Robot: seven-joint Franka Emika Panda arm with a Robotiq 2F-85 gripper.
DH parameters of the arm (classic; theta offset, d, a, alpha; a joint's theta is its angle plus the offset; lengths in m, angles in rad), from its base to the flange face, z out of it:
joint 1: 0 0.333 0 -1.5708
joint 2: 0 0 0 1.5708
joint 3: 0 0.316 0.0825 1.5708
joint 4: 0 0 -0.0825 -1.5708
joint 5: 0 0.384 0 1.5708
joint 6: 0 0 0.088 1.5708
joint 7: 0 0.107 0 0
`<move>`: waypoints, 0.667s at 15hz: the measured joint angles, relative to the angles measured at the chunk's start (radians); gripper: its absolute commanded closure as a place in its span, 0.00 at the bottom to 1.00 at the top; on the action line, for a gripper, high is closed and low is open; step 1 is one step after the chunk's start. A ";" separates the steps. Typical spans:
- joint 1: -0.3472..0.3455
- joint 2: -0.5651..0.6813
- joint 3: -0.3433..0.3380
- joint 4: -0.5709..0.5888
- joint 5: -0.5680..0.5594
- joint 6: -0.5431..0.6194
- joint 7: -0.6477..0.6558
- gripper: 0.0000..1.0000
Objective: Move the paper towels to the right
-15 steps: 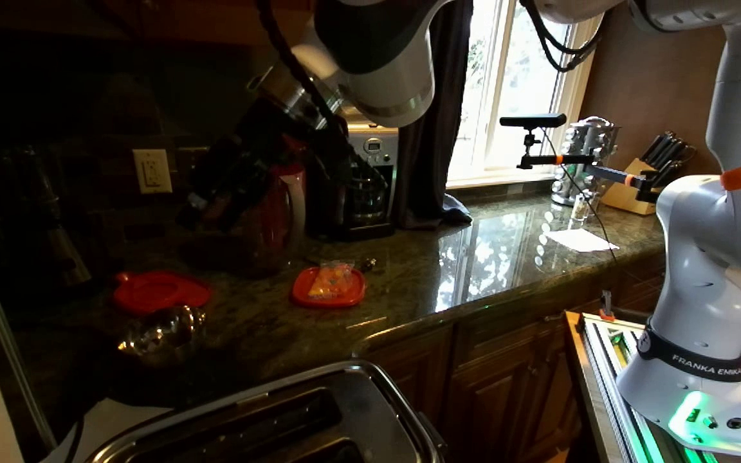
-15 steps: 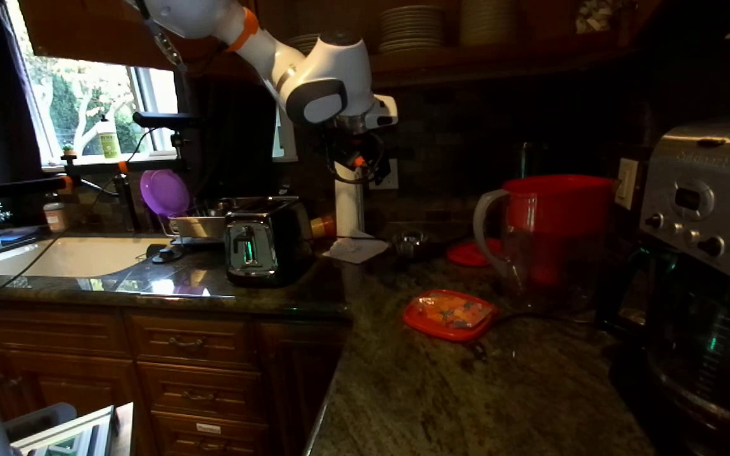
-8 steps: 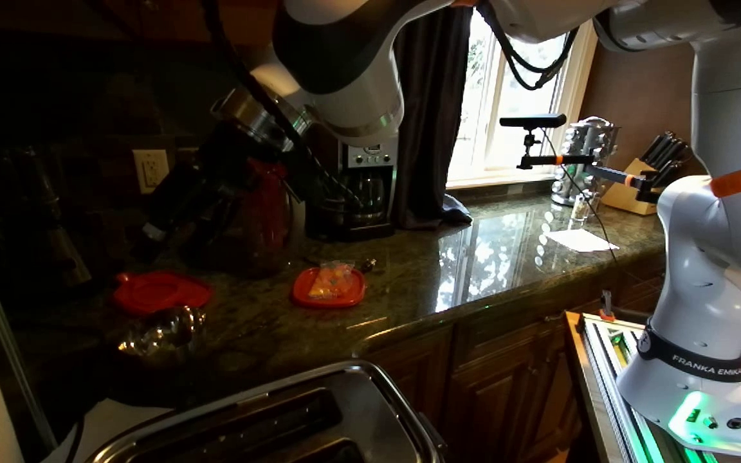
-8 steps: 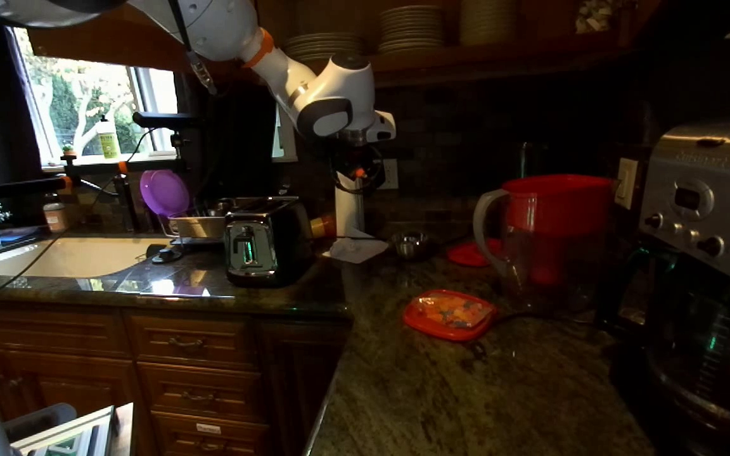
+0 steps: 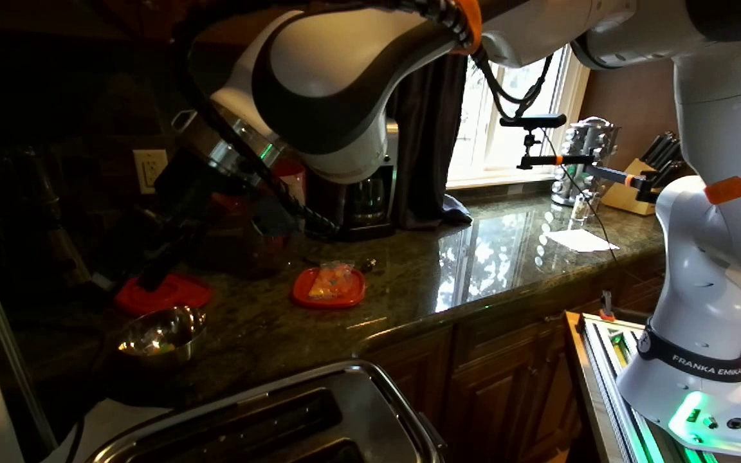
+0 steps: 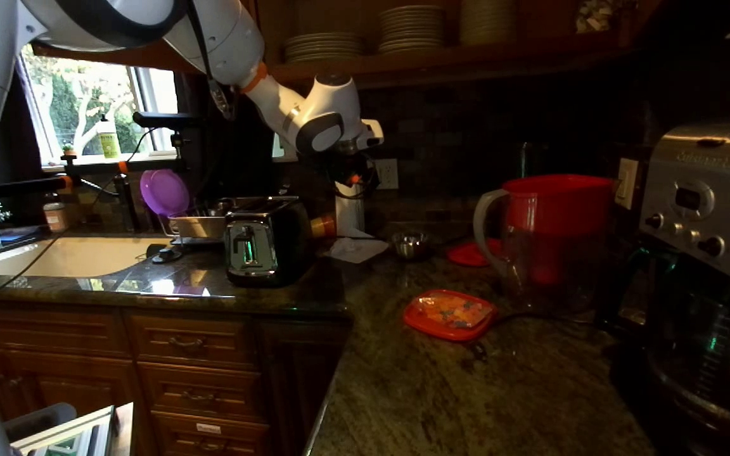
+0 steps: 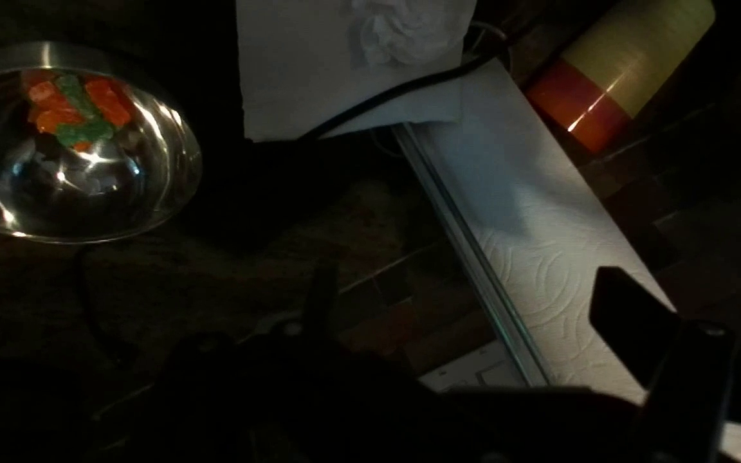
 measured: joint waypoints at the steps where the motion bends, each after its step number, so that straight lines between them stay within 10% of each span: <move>1: 0.003 0.017 0.005 0.015 -0.024 0.003 0.010 0.00; 10: 0.076 0.164 -0.045 0.181 -0.282 0.018 0.147 0.00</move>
